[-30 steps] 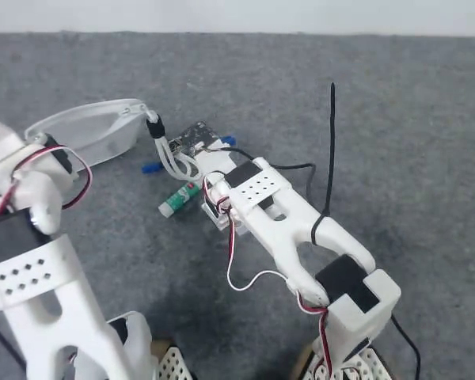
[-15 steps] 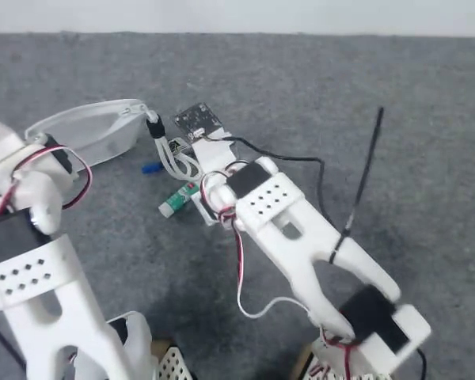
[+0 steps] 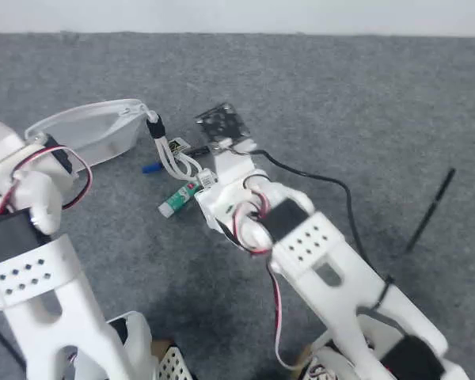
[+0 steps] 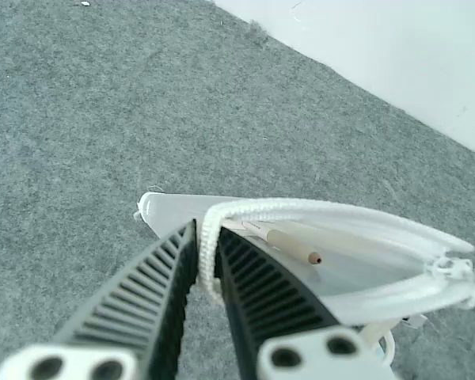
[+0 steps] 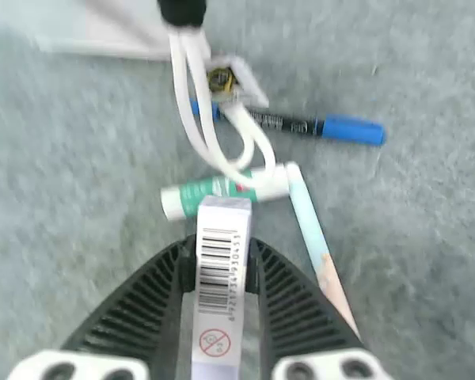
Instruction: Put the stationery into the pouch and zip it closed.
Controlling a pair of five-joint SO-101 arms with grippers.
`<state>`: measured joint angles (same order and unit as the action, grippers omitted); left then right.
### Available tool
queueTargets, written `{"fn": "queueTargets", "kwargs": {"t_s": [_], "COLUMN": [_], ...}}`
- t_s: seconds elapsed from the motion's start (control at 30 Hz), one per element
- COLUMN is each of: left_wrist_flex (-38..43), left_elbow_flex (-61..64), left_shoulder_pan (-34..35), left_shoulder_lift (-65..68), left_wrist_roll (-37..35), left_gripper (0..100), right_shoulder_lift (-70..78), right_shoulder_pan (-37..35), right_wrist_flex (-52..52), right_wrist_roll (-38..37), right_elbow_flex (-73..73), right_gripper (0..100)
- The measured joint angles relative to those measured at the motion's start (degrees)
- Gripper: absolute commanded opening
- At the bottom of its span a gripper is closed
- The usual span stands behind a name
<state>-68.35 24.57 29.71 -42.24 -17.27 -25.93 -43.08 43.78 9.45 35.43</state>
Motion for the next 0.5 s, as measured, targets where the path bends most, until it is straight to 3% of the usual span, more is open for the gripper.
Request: {"fn": "queueTargets", "kwargs": {"t_s": [0.17,0.5], "left_wrist_flex": [0.00,0.00], "left_elbow_flex": [0.00,0.00], "left_shoulder_pan": [0.00,0.00], "left_shoulder_lift": [0.00,0.00], "left_wrist_roll": [0.00,0.00], "left_gripper": [1,1], "right_shoulder_lift": [-6.59,-13.89], "right_shoulder_pan": [0.00,0.00], "right_wrist_flex": [-5.80,-6.77], "right_wrist_roll": [4.04,4.66], "right_elbow_flex": [5.36,6.15], "right_gripper": [0.6,0.6]}}
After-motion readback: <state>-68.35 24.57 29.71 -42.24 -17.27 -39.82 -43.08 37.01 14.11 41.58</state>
